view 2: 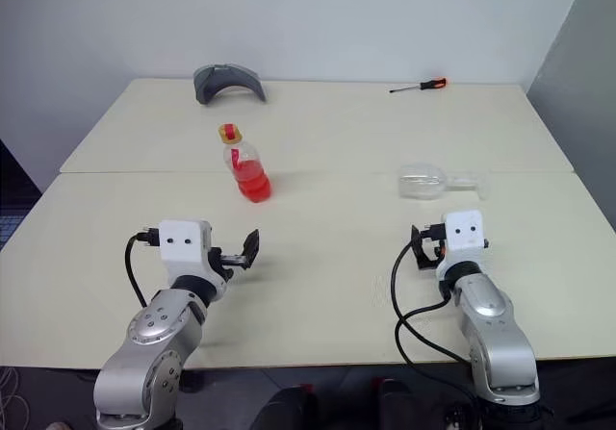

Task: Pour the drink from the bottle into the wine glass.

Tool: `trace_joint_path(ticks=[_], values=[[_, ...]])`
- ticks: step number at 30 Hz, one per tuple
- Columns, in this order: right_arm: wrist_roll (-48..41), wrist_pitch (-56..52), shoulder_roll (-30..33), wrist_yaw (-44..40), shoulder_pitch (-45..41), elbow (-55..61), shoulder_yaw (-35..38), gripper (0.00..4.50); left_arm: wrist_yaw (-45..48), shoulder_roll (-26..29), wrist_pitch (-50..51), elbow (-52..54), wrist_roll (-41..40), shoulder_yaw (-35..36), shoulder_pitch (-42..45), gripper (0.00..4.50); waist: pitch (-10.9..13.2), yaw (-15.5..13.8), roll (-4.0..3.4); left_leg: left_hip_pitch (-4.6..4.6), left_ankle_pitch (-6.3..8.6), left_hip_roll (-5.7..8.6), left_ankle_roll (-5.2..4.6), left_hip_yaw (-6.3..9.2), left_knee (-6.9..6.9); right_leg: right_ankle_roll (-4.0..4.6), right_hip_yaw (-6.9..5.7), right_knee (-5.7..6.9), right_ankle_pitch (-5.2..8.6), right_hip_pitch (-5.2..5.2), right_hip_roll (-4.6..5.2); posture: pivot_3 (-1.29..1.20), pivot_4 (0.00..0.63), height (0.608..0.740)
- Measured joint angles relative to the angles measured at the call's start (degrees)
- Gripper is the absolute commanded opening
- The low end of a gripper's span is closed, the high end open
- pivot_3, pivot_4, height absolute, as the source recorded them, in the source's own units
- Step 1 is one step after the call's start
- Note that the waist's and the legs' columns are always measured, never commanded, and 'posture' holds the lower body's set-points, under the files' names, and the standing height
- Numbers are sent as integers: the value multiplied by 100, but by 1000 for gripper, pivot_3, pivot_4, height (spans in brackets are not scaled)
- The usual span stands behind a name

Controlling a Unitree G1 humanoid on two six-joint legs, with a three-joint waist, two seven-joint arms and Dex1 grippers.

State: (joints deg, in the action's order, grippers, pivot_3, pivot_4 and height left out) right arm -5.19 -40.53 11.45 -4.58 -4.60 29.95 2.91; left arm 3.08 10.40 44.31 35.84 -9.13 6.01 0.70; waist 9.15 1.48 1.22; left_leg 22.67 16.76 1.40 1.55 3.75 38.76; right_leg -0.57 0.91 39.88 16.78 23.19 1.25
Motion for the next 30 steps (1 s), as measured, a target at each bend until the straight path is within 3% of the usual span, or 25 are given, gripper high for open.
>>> trace_joint_path(ticks=[11, 21, 26, 30], values=[[-10, 0, -7, 83, 1, 21, 33, 4500, 5, -16, -3, -41, 16, 10, 107, 4486, 0, 2, 0, 0, 0, 0, 0, 0, 0, 0, 0, 1, 0, 0, 0, 0, 150, 740], [-160, -1, 137, -333, -39, 36, 24, 4500, -5, -32, -7, -9, 61, -1, -85, 4486, 0, 3, 0, -1, 0, 0, -1, 1, 0, 0, -1, 0, 0, 0, 0, 0, 150, 740], [-749, 124, 428, -1198, -120, 97, -47, 4500, -6, 113, -291, -211, 190, 112, 57, 4486, 0, -2, 0, 0, 1, 0, -2, 2, 1, 0, -3, -1, 0, -1, 0, 0, 150, 740], [-1949, 133, 782, -2412, -252, 411, 39, 4500, 25, 144, -740, -728, 198, 237, 341, 4486, 1, 1, 0, 0, 2, 1, -3, 2, 1, 0, -4, -2, 0, -3, -1, 0, 150, 740]])
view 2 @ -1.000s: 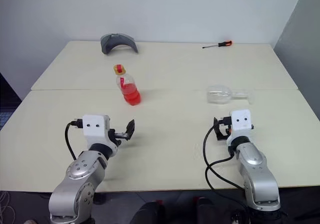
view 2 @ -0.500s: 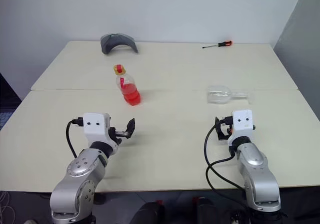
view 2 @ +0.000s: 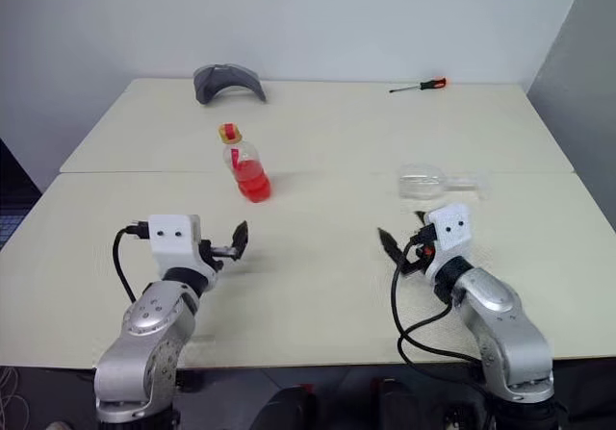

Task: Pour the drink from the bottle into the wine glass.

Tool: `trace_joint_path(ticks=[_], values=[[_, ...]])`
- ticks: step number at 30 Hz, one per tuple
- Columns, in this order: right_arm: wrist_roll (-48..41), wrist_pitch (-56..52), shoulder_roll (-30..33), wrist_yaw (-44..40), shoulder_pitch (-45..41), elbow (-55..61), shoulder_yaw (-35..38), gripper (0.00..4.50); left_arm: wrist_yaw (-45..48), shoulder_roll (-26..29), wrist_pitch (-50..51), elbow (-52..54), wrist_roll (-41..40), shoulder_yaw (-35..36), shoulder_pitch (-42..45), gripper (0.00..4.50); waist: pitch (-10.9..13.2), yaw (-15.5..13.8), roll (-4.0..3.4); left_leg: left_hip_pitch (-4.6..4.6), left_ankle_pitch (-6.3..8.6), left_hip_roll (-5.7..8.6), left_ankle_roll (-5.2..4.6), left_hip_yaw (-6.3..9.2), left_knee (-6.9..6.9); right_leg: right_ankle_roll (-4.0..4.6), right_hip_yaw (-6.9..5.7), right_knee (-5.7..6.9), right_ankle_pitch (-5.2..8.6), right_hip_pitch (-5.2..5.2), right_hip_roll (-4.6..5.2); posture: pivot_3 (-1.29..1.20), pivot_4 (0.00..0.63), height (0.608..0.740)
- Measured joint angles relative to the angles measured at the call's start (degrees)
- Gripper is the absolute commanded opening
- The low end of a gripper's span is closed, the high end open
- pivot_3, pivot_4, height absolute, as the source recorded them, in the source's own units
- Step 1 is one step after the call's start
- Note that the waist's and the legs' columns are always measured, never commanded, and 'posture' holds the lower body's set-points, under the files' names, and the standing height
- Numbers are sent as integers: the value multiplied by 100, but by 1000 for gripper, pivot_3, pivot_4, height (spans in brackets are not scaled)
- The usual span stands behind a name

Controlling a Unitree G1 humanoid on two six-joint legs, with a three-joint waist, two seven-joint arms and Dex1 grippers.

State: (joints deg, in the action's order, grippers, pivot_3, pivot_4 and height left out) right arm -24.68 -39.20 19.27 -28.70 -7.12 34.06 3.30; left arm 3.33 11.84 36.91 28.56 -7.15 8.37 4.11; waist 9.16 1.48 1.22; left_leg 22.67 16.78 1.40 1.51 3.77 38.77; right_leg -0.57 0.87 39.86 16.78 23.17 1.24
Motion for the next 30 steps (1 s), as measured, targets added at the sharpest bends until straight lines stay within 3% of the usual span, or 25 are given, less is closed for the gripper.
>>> trace_joint_path(ticks=[4, 8, 30], values=[[-828, -99, 637, -834, -158, 51, 231, 4500, 7, 31, -286, -604, 23, 106, 245, 4486, 1, -8, 5, 0, 1, 0, -2, 6, 1, 0, -7, -4, 0, -4, 0, 0, 150, 740], [-1078, -115, 890, -1144, -478, -69, 178, 4500, 139, 40, -657, -1173, 39, 56, 583, 4486, 1, -14, 5, 0, 1, -1, -2, 5, 2, 0, -6, -2, 0, -4, -1, 0, 150, 740], [-1067, -5, 599, -484, -747, -266, -103, 4500, 275, 134, -2623, -3995, 167, 40, 2198, 4486, 2, -95, 6, 5, -1, 1, 2, 5, 6, 0, -6, 0, -1, 1, 3, 0, 150, 740]])
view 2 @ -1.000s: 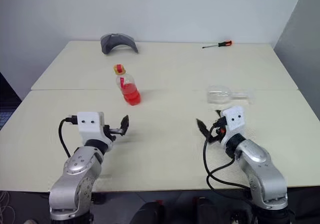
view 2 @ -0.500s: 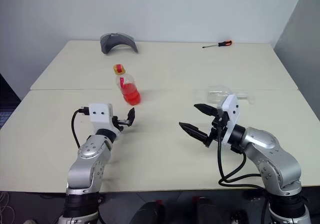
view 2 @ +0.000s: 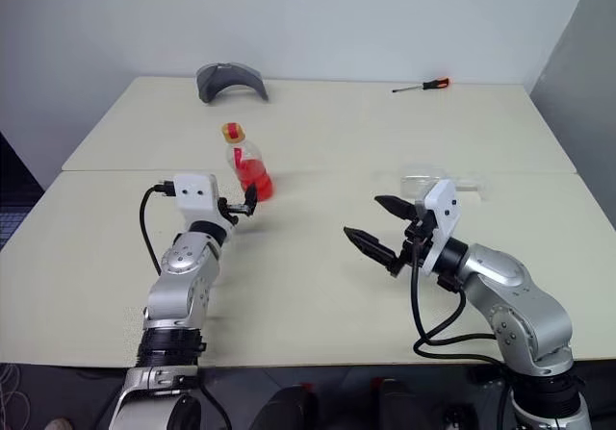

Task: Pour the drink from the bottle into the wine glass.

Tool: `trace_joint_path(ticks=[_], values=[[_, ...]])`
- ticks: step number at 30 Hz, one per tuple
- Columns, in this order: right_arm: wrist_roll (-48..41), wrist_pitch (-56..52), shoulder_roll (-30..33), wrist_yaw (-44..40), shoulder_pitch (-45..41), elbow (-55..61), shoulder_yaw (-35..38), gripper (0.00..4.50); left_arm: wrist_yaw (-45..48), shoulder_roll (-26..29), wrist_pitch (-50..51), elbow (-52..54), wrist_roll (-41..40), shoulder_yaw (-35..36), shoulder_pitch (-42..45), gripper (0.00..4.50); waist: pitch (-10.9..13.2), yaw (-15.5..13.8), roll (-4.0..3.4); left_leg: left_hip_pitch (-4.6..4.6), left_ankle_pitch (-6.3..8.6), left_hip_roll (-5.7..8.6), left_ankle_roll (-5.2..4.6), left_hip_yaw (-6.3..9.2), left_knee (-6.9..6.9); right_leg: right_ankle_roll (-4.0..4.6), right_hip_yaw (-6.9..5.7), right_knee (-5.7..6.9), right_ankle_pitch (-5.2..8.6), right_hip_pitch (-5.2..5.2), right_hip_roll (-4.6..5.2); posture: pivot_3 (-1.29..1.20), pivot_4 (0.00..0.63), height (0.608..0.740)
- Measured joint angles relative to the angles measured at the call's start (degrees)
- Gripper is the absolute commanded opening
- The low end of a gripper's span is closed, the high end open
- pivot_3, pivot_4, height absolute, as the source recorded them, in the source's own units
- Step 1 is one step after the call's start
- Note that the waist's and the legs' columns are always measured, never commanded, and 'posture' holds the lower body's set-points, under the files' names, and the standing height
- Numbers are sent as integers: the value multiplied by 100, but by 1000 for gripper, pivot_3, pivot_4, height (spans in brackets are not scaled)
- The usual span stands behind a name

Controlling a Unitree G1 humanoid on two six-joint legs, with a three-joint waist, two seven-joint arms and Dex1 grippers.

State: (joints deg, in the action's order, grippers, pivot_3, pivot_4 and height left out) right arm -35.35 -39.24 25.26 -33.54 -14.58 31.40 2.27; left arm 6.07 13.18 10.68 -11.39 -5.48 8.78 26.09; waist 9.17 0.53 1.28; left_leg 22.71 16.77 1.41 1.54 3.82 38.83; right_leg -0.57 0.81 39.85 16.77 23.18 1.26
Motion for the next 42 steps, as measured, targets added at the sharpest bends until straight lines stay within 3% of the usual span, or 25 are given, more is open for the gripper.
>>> trace_joint_path(ticks=[34, 37, 42], values=[[-682, -664, 227, 776, -180, 514, 110, 4500, 745, 241, -2376, -4356, -46, 54, 2176, 4486, 1, -13, 2, 4, 0, 3, 0, 0, 3, 0, -3, 2, 0, 4, 0, 0, 150, 740], [-697, -680, 229, 826, -182, 514, 113, 4500, 822, 242, -2512, -4463, -46, 59, 2193, 3931, 1, -11, 2, 3, 0, 3, 0, 0, 4, 0, -3, 3, 0, 4, 0, 0, 150, 740], [-699, -685, 236, 866, -182, 514, 113, 4500, 891, 243, -2597, -4535, -65, 80, 2193, 2596, 1, -12, 2, 5, 0, 3, 0, 1, 4, 0, -4, 3, 0, 5, 0, 0, 150, 740]])
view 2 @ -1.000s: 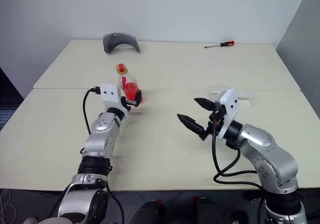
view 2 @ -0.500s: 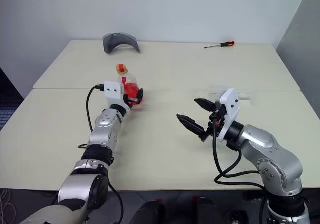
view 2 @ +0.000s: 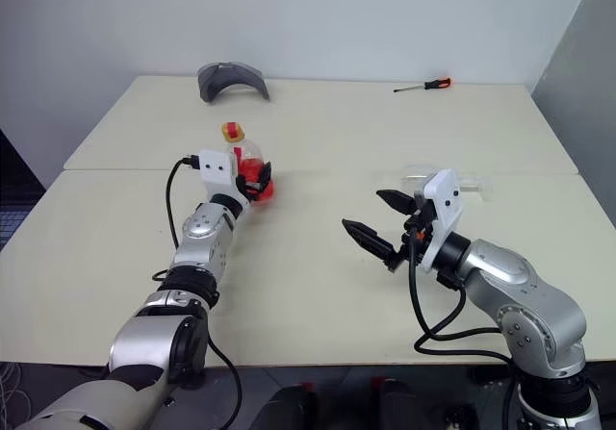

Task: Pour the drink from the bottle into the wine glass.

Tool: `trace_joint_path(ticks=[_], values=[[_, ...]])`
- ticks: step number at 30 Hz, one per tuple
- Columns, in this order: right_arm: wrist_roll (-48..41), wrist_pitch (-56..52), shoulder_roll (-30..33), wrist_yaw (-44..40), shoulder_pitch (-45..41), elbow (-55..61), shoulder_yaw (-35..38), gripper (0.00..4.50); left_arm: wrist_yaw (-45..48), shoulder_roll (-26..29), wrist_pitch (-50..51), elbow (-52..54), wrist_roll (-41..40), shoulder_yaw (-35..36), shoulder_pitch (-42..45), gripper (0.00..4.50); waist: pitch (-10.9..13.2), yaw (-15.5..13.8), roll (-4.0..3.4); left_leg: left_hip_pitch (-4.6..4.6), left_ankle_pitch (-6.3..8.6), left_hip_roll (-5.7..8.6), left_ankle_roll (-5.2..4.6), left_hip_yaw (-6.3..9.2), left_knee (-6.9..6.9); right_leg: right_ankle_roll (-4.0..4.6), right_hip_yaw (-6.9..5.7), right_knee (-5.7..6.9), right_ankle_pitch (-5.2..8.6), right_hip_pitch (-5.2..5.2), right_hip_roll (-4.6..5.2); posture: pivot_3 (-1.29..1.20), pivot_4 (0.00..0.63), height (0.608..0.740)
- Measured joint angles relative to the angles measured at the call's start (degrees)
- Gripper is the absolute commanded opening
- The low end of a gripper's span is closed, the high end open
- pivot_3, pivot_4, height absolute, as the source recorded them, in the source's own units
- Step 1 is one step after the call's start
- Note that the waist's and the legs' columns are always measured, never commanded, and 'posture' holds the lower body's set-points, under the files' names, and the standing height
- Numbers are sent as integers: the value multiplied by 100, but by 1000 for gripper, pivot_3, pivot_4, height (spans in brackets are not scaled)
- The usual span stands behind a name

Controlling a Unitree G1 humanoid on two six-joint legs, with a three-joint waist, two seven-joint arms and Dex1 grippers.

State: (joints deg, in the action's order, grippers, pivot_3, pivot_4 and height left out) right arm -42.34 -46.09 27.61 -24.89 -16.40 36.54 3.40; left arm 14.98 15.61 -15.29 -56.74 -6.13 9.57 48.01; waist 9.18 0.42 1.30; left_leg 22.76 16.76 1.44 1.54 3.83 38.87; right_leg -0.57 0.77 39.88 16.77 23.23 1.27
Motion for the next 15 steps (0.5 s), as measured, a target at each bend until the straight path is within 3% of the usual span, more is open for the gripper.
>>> trace_joint_path(ticks=[4, 11, 15], values=[[1, 0, 0, 5, -2, -1, 0, 4500, 73, 0, -8, -6, -10, 3, 0, 2102, 0, 1, 0, 0, 0, 0, 0, 0, 1, 0, 0, 0, 0, 0, 0, 0, 150, 740], [87, 21, -7, 32, -100, -102, -28, 4500, 293, 59, 123, 129, -10, -40, -28, 1994, 0, 8, 0, 1, 0, 0, 0, -1, 1, 0, 1, 2, 0, 3, 0, 0, 150, 740], [427, 39, -104, 163, -858, -710, -240, 4500, 853, 135, 682, 1045, -60, -262, -267, 1994, 1, 48, -1, 2, -6, 0, 9, -3, 1, 1, 4, 6, -1, 8, -1, 0, 150, 740]])
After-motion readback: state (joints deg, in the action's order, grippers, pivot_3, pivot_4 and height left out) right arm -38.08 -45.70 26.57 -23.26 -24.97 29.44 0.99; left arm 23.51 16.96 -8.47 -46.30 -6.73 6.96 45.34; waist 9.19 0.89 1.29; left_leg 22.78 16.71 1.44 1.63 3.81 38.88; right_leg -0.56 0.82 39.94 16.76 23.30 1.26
